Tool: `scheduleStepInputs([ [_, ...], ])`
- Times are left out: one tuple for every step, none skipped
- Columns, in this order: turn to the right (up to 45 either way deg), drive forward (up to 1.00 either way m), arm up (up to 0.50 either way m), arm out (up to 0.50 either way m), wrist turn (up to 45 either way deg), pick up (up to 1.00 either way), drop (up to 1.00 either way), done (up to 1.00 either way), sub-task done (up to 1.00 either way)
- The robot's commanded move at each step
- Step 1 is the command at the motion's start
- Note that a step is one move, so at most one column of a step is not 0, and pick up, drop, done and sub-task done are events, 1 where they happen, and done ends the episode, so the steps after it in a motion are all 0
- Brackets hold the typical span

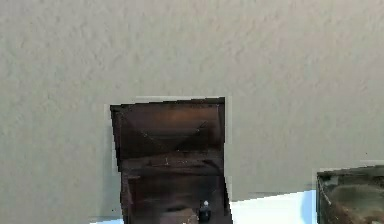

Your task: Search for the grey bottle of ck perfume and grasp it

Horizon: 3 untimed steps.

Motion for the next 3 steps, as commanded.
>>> scheduleStepInputs([
  [45.0,0.00,0.00,0.00,0.0,0.00,0.00,0.00,0.00],
  [9.0,0.00,0.00,0.00,0.0,0.00,0.00,0.00,0.00],
  [0.0,0.05,0.00,0.00,0.0,0.00,0.00,0.00,0.00],
])
